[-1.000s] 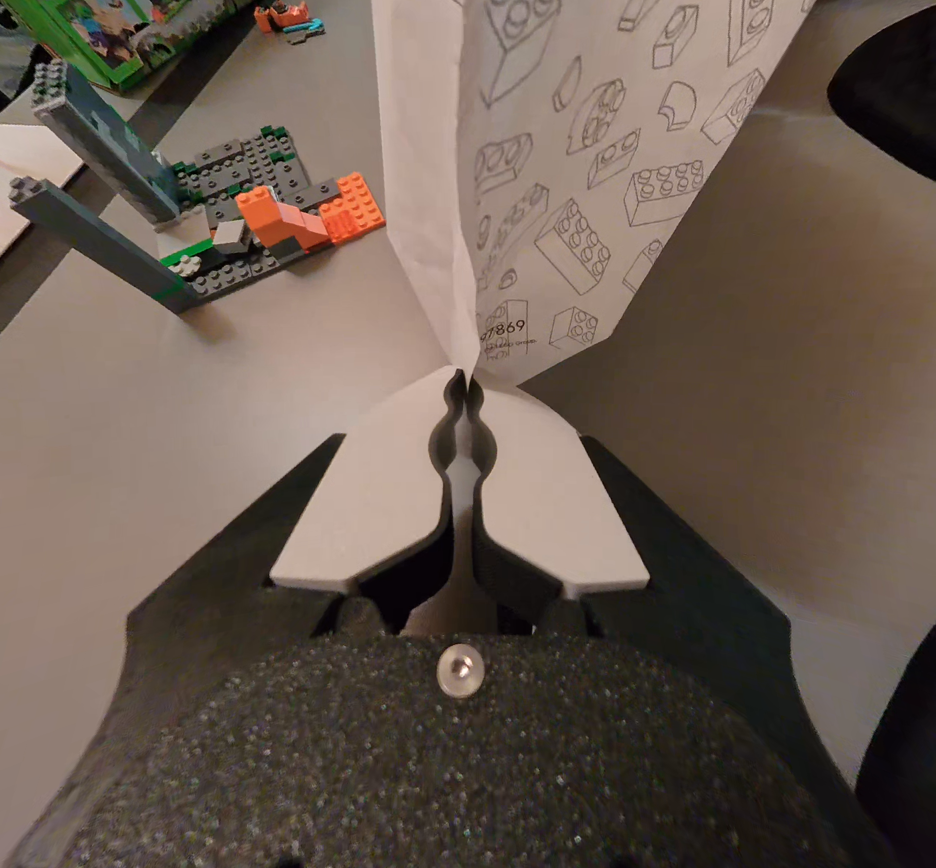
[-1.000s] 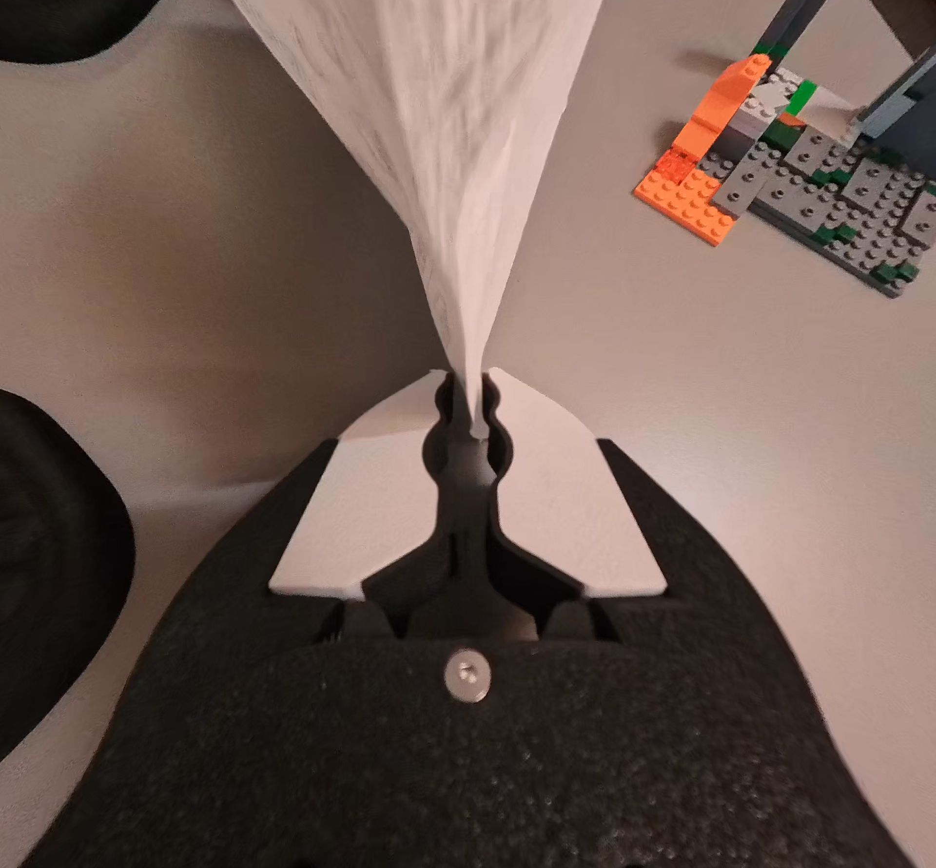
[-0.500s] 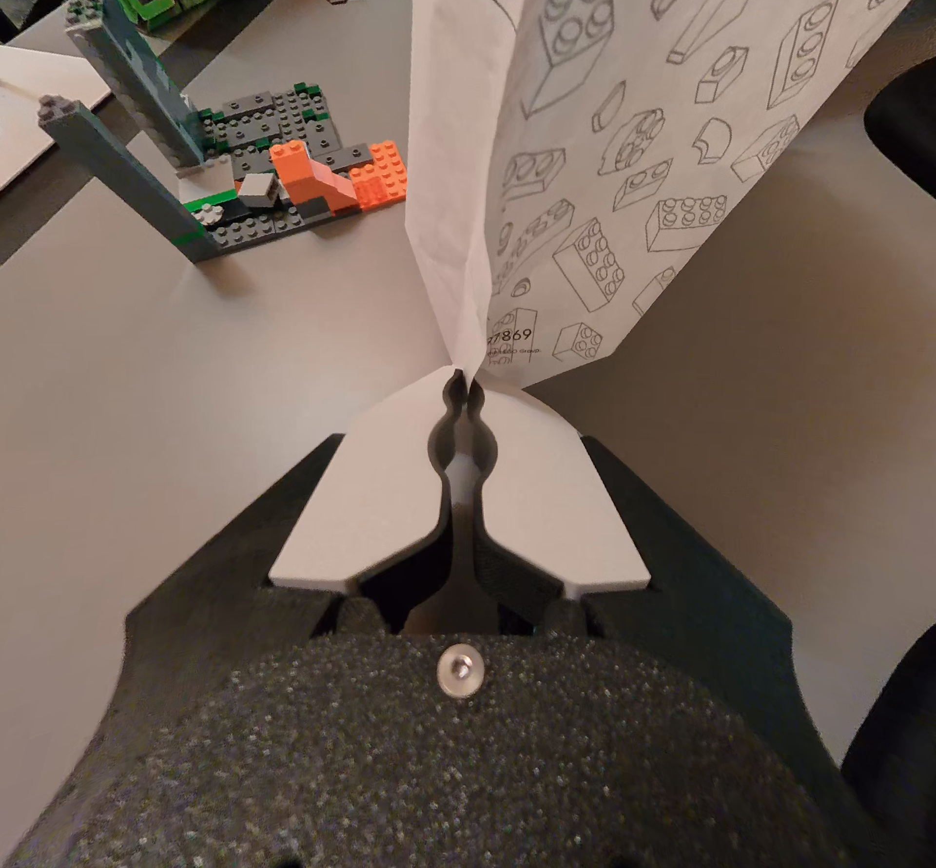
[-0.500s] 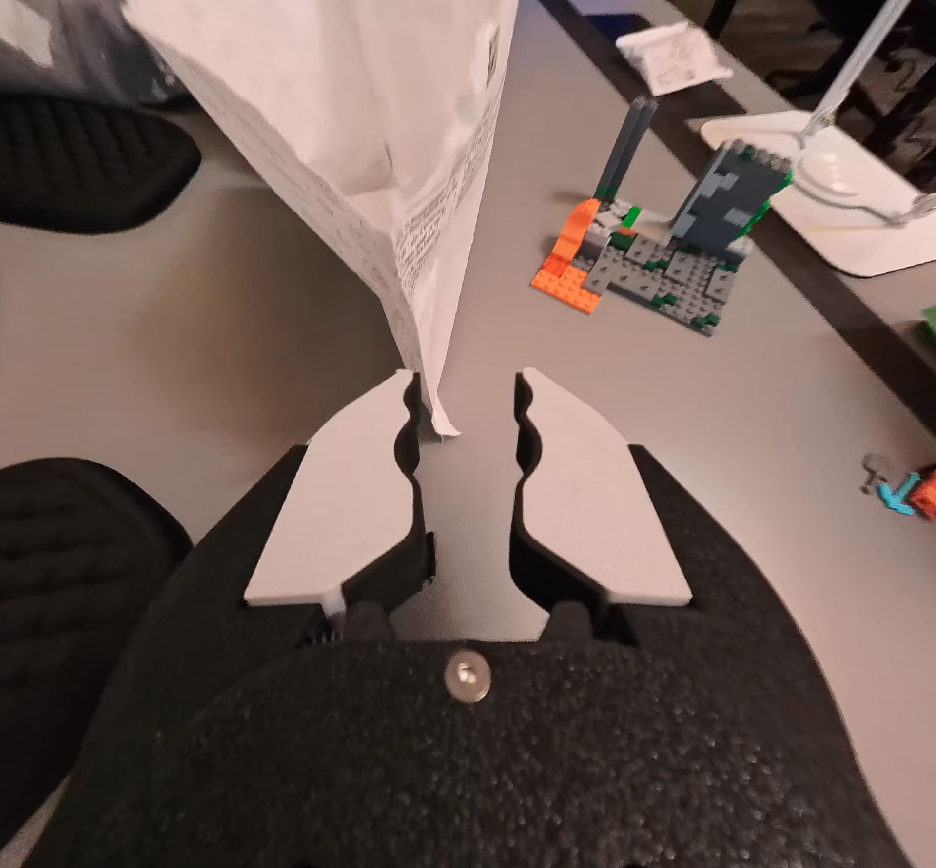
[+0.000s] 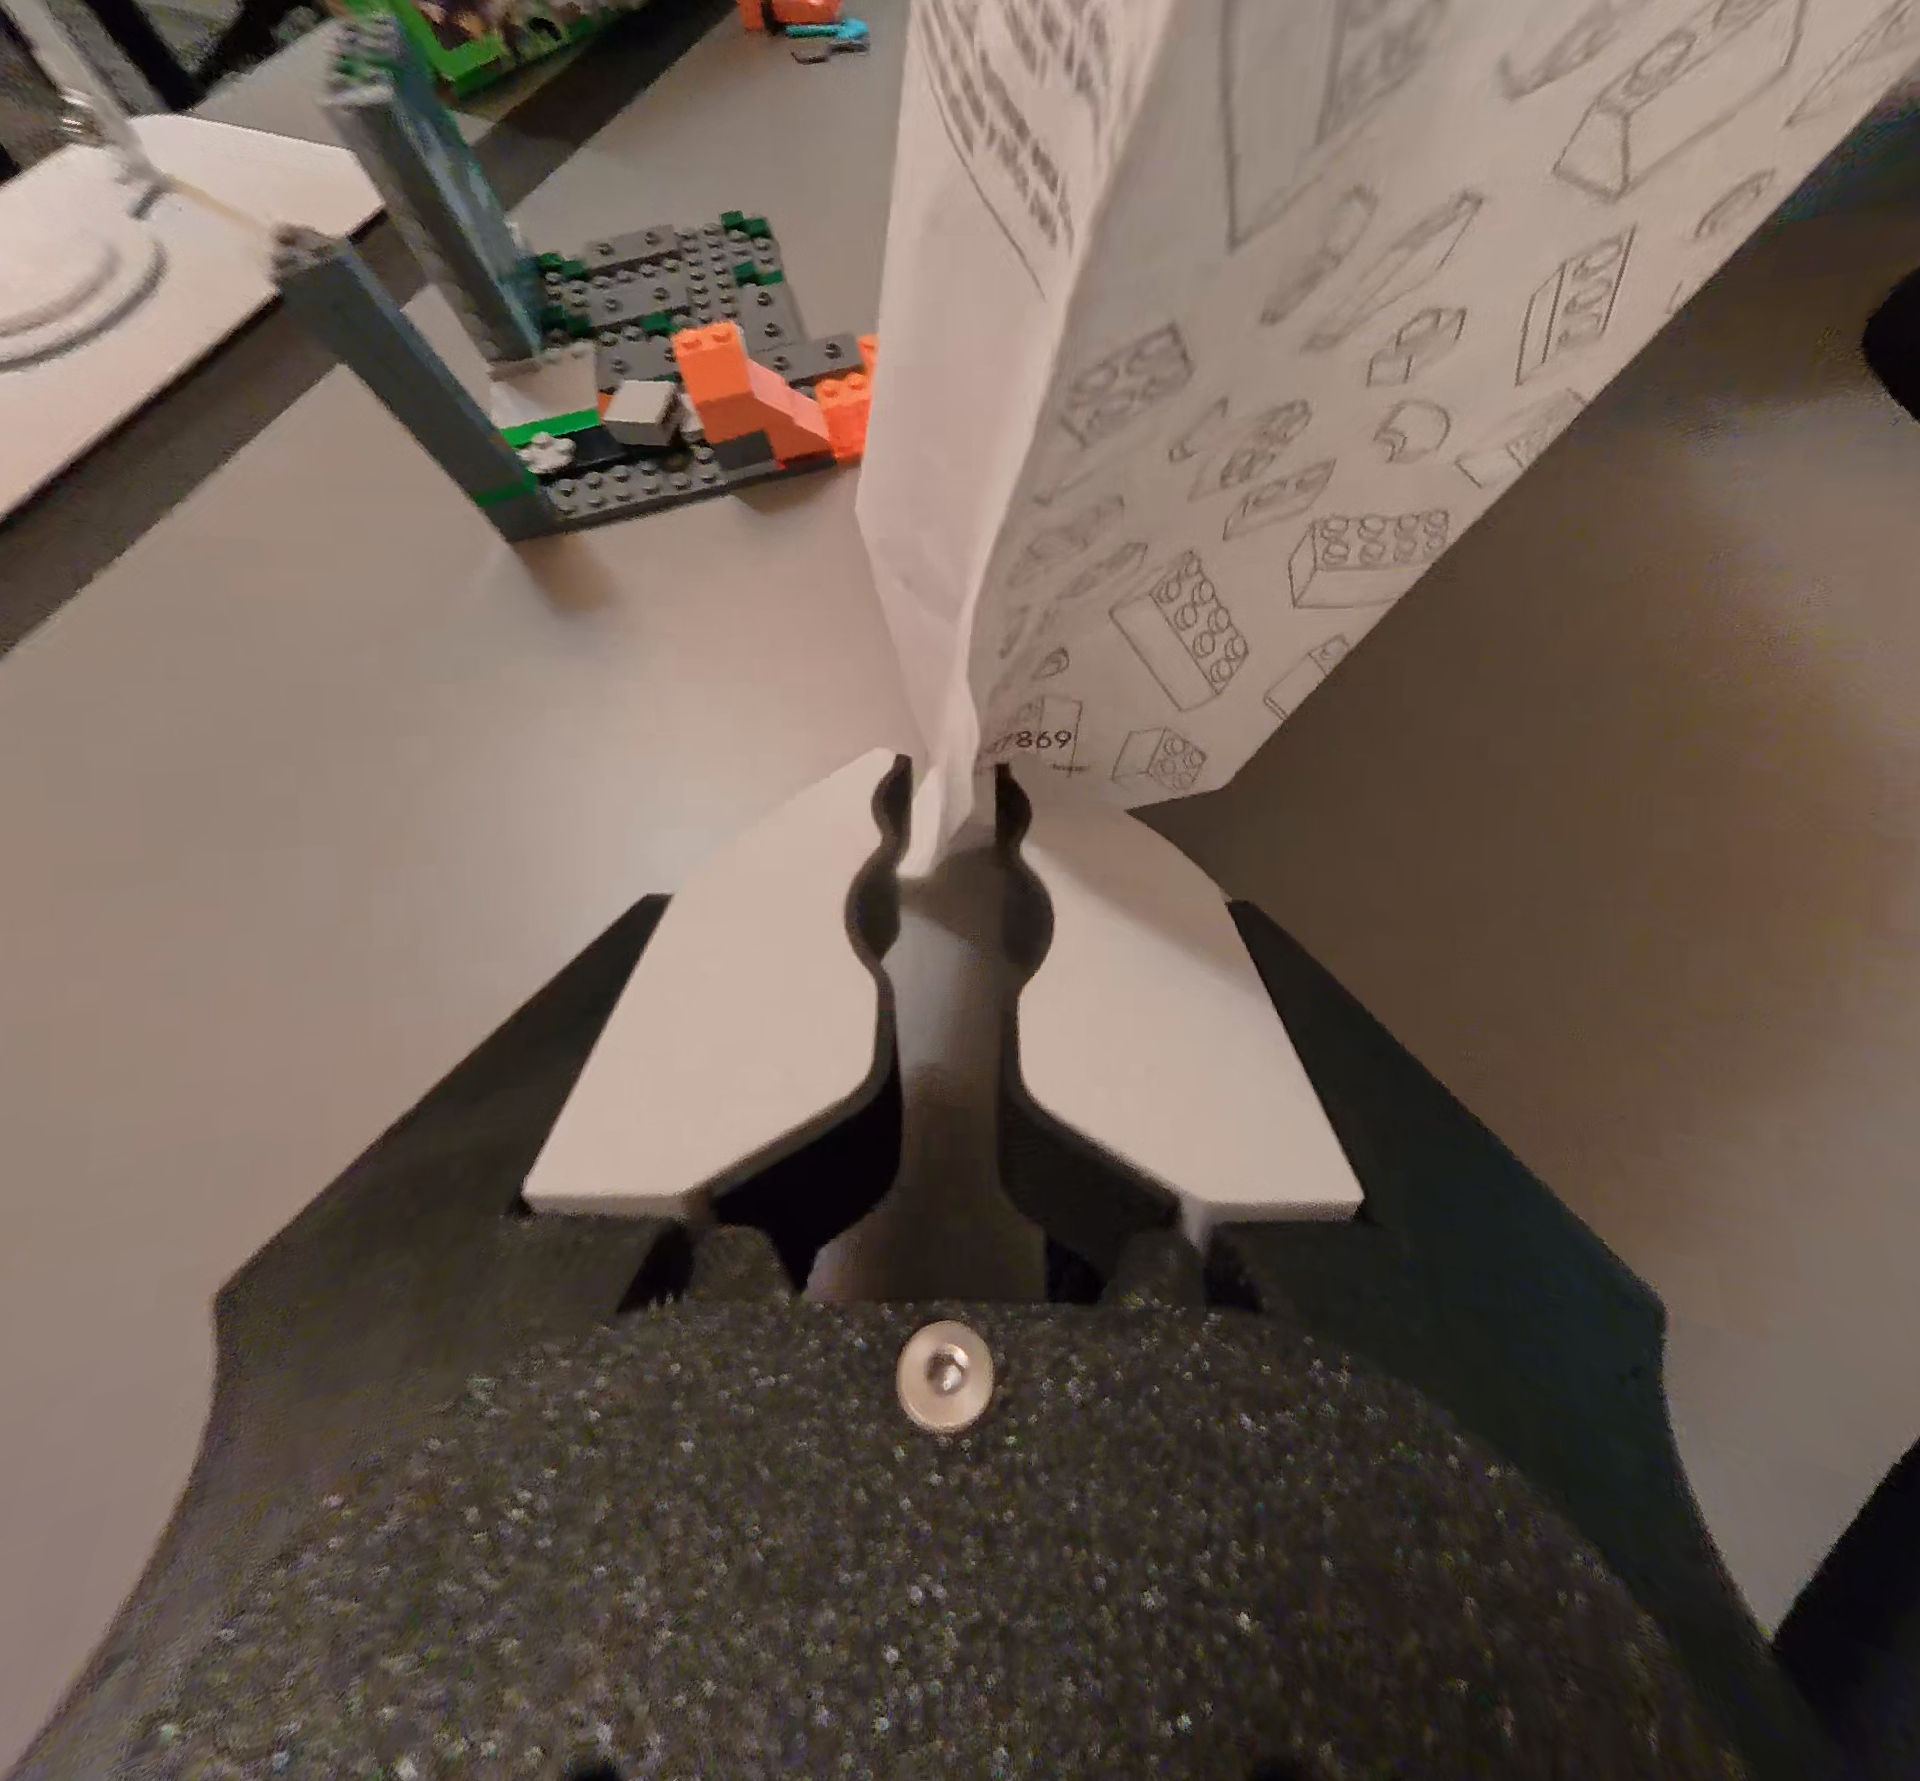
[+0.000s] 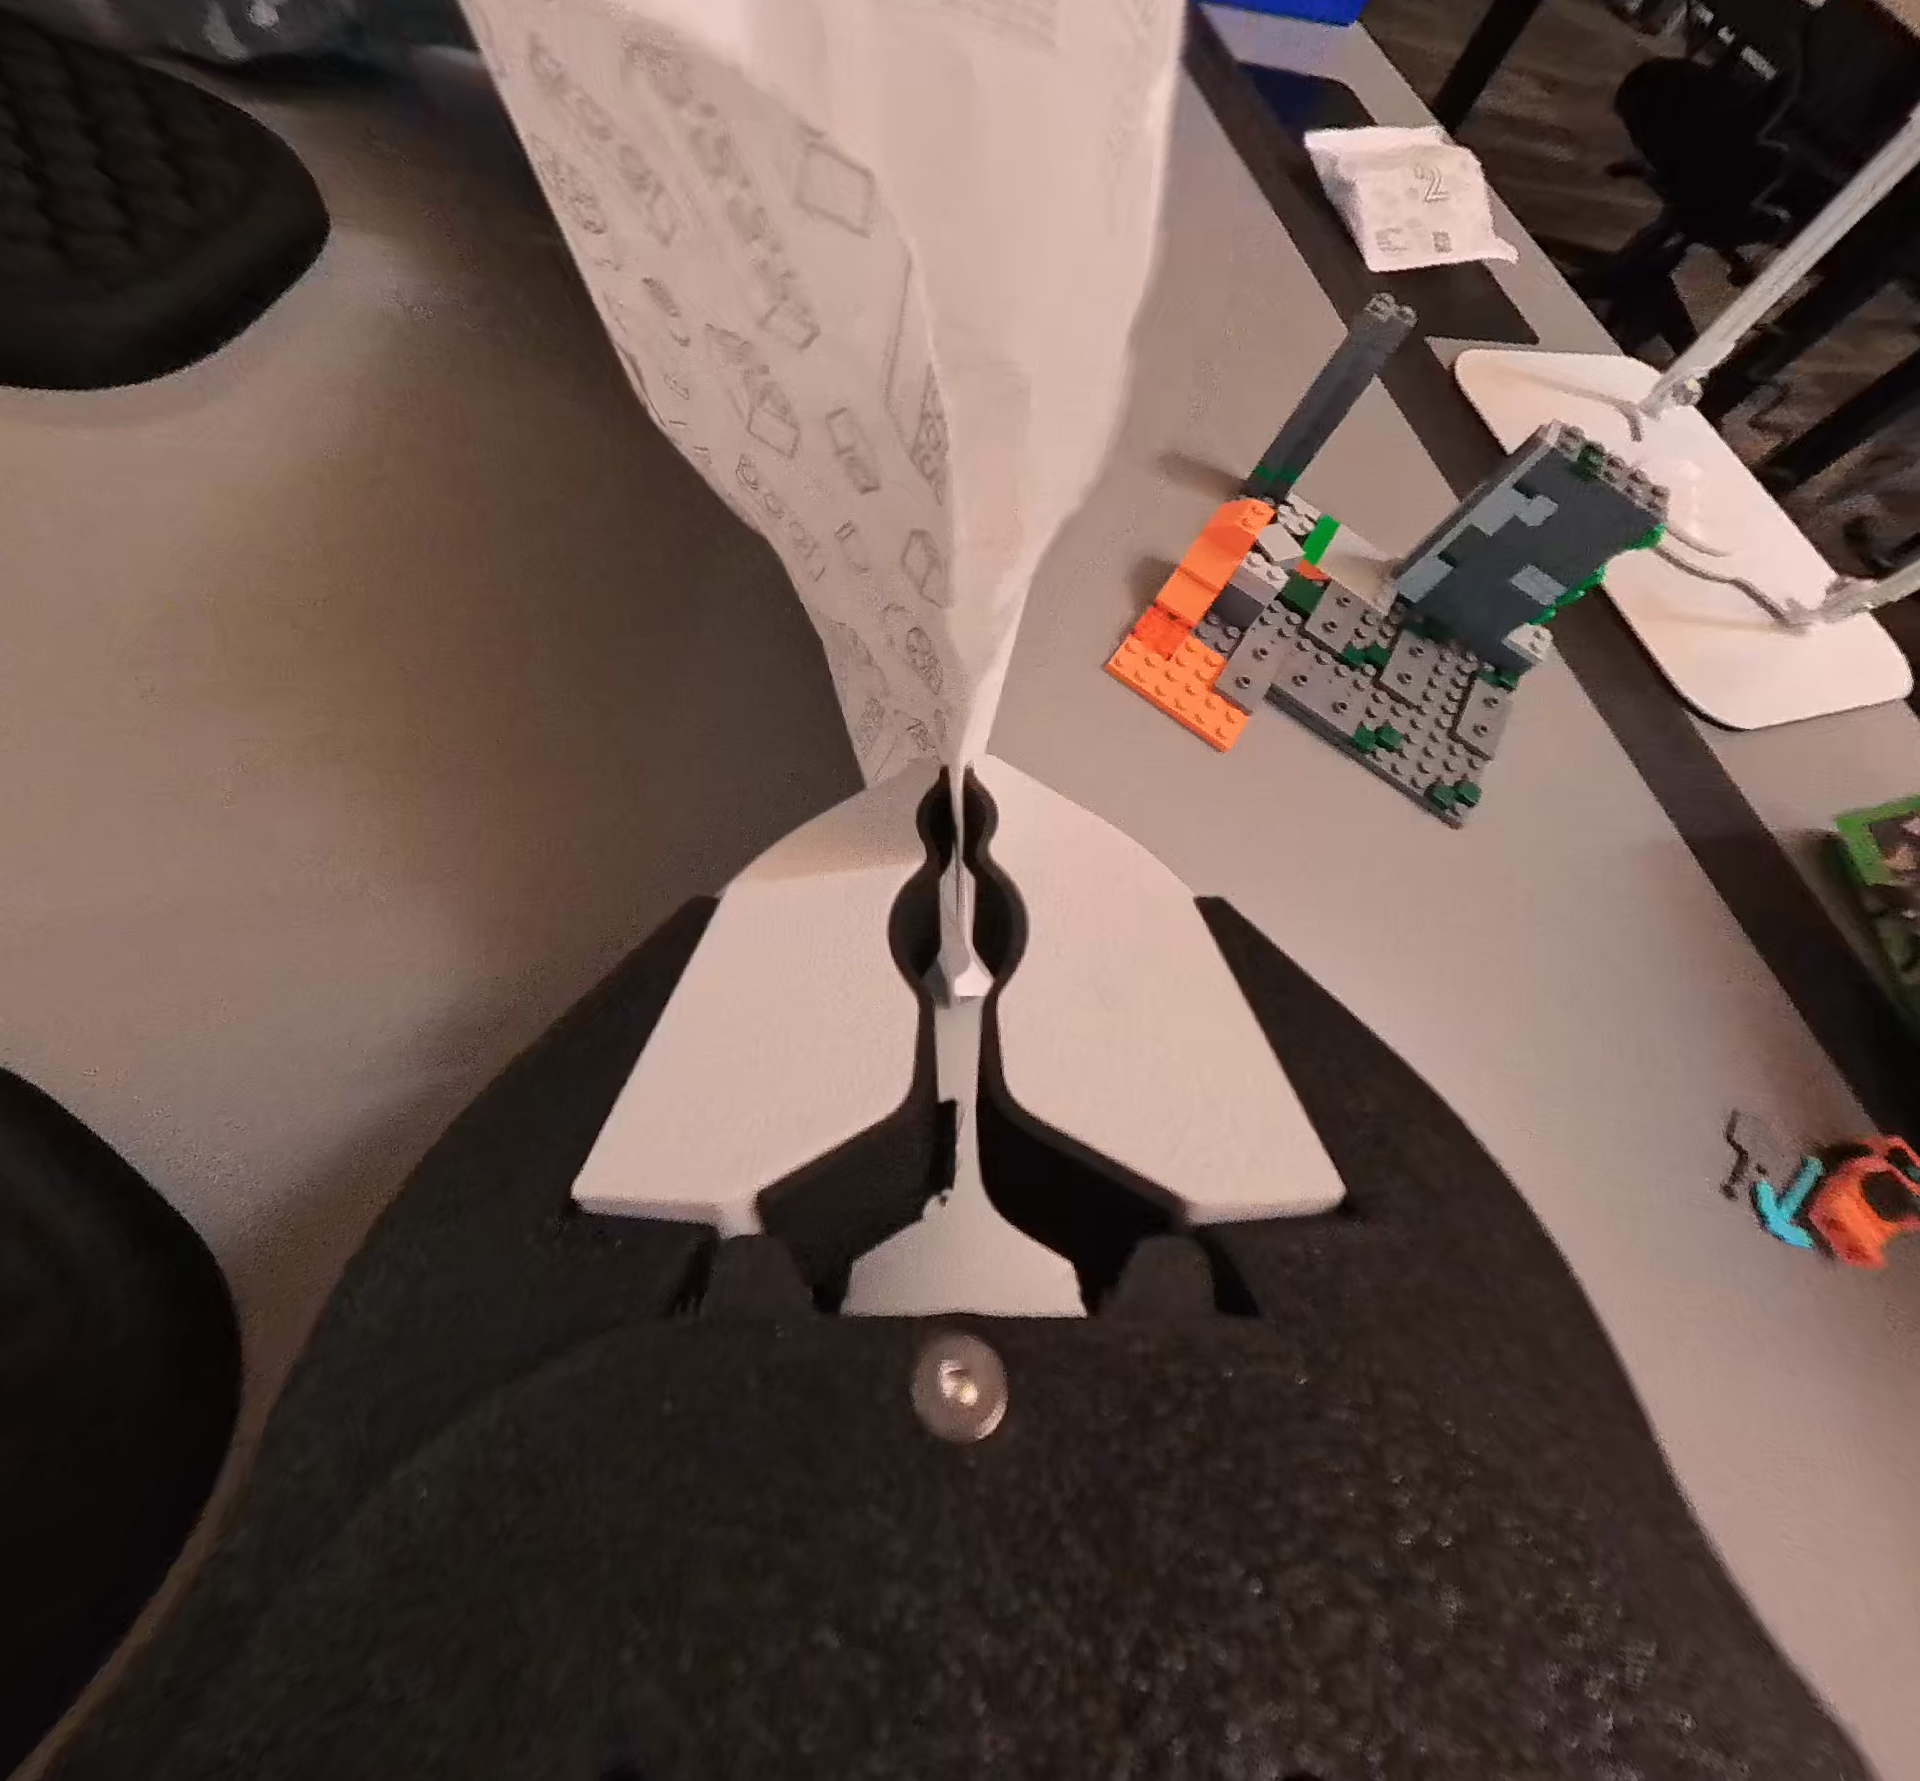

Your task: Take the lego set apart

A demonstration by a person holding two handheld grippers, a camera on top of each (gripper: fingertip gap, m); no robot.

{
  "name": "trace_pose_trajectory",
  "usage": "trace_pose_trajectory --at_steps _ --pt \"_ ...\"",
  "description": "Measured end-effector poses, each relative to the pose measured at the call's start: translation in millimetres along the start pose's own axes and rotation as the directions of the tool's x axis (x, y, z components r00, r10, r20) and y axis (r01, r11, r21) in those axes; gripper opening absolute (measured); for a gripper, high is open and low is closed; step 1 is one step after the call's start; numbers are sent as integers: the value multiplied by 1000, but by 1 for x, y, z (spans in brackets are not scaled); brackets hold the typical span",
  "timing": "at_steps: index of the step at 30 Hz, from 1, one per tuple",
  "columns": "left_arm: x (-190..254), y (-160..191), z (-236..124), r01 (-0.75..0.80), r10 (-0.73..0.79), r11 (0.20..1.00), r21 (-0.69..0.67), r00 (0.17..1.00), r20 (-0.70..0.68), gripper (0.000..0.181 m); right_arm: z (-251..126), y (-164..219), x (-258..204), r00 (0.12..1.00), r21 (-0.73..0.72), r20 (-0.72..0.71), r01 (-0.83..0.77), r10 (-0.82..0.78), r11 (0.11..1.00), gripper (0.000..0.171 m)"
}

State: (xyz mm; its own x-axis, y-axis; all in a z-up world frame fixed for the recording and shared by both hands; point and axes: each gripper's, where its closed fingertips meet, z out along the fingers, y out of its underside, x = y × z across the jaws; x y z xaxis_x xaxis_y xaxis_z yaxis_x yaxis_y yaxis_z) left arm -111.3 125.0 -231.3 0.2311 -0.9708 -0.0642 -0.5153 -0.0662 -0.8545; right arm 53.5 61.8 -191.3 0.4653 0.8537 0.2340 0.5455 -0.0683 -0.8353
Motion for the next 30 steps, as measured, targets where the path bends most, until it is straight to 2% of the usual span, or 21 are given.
trace_pose_trajectory --at_steps 5,10,12,16,18,20,24,30 --pt "-13 -26 -43 -10 10 1000 -2 975 220 25 -17 7 11 989 -2 -123 -79 78 997 0" --pt "-8 -45 -123 -6 -13 999 46 912 409 24 -30 18 23 967 -19 -212 -148 141 989 0" --pt "-22 -37 -173 16 -25 1000 21 839 543 22 -28 20 25 964 -24 -224 -150 141 988 0" --pt "-74 -2 -300 174 -124 985 18 620 775 19 -20 19 25 966 -21 -213 -152 144 988 0" --pt "-102 26 -350 319 -226 947 48 550 804 25 -17 17 25 968 -19 -201 -158 151 987 0" --pt "-129 56 -382 458 -321 887 66 506 801 36 -15 15 24 969 -26 -194 -159 151 987 0" --pt "-178 112 -403 646 -430 761 57 437 790 46 -15 14 21 970 -37 -186 -164 154 986 0" --pt "-216 173 -373 844 -640 532 62 353 682 62 -17 16 20 970 -43 -185 -167 157 985 0"
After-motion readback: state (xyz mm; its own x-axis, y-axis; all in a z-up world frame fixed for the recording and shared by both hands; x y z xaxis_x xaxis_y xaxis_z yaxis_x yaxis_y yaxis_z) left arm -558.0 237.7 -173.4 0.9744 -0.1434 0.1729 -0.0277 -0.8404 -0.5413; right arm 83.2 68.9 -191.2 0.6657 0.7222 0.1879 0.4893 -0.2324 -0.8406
